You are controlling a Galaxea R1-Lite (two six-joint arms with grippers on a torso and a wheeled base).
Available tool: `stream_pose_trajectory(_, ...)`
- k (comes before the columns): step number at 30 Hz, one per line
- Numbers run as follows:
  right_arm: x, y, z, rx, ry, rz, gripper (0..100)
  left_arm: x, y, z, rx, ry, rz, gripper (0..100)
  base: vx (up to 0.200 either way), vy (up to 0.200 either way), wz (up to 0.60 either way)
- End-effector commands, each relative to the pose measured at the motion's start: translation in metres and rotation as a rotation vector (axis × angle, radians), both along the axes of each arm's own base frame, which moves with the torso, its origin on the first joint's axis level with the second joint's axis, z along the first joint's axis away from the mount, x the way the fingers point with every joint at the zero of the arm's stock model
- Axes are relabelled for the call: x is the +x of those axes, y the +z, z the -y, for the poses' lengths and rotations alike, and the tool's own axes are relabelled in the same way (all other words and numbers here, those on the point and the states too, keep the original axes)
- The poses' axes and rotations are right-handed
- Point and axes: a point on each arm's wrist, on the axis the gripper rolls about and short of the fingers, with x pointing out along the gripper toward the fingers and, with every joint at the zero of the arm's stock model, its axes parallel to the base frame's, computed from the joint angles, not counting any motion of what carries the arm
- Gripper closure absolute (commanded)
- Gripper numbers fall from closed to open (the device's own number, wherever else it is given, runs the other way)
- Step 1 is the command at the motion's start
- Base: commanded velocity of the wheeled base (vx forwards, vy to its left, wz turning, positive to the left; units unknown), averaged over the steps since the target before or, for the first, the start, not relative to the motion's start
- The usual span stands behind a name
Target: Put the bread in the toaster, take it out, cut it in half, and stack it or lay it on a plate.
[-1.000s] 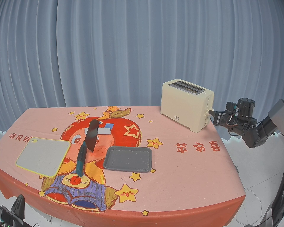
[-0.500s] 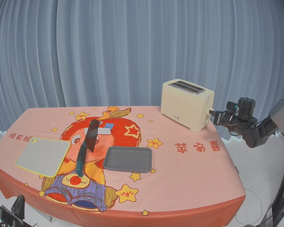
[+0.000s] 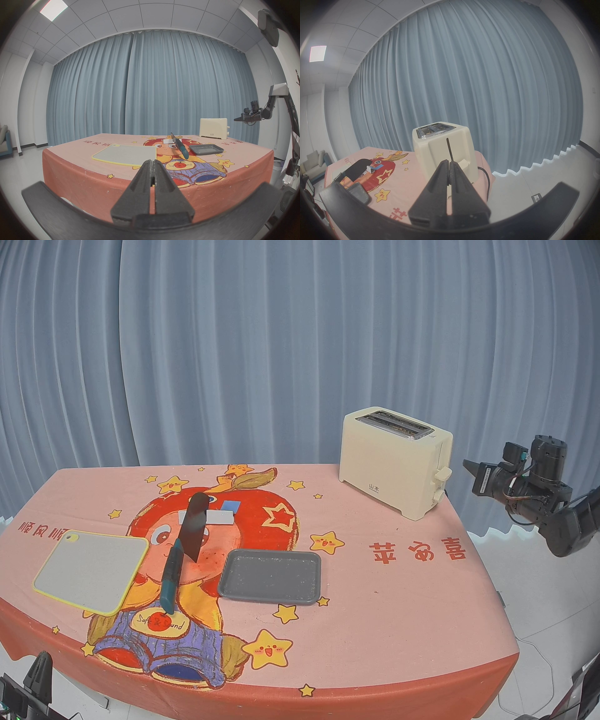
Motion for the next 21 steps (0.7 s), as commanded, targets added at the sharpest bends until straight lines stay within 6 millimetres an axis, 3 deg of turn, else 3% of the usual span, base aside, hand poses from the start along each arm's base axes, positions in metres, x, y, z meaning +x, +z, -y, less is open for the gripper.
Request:
stream_pose_trajectory(1, -0.048, 0.026, 0.005, 0.005, -0.002, 0.049, 100, 0.001, -0.005, 0.000, -0.001, 0.000, -0.019, 100, 0.000, 0.000, 0.00)
stream_pose_trajectory(4, -0.075, 0.029, 0.010, -0.002, -0.014, 0.049, 100, 0.001, -0.005, 0.000, -0.001, 0.000, -0.019, 100, 0.000, 0.000, 0.00)
stream_pose_trajectory(5, -0.075, 0.029, 0.010, -0.002, -0.014, 0.049, 100, 0.001, -0.005, 0.000, -0.001, 0.000, -0.019, 100, 0.000, 0.000, 0.00)
stream_pose_trajectory(6, -0.090, 0.033, 0.013, -0.002, -0.027, 0.059, 100, 0.001, -0.005, 0.000, -0.001, 0.000, -0.019, 100, 0.000, 0.000, 0.00)
stream_pose_trajectory(7, -0.090, 0.033, 0.013, -0.002, -0.027, 0.059, 100, 0.001, -0.005, 0.000, -0.001, 0.000, -0.019, 100, 0.000, 0.000, 0.00)
stream_pose_trajectory(11, -0.130, 0.026, 0.018, -0.009, -0.053, 0.040, 100, 0.001, -0.005, 0.000, -0.001, 0.000, -0.019, 100, 0.000, 0.000, 0.00)
stream_pose_trajectory(18, -0.152, 0.030, 0.024, -0.004, -0.072, 0.072, 100, 0.001, -0.005, 0.000, -0.001, 0.002, -0.019, 100, 0.000, 0.000, 0.00)
stream_pose_trajectory(21, -0.162, 0.020, 0.025, -0.001, -0.076, 0.038, 100, 0.001, -0.005, 0.000, -0.001, 0.000, -0.019, 100, 0.000, 0.000, 0.00)
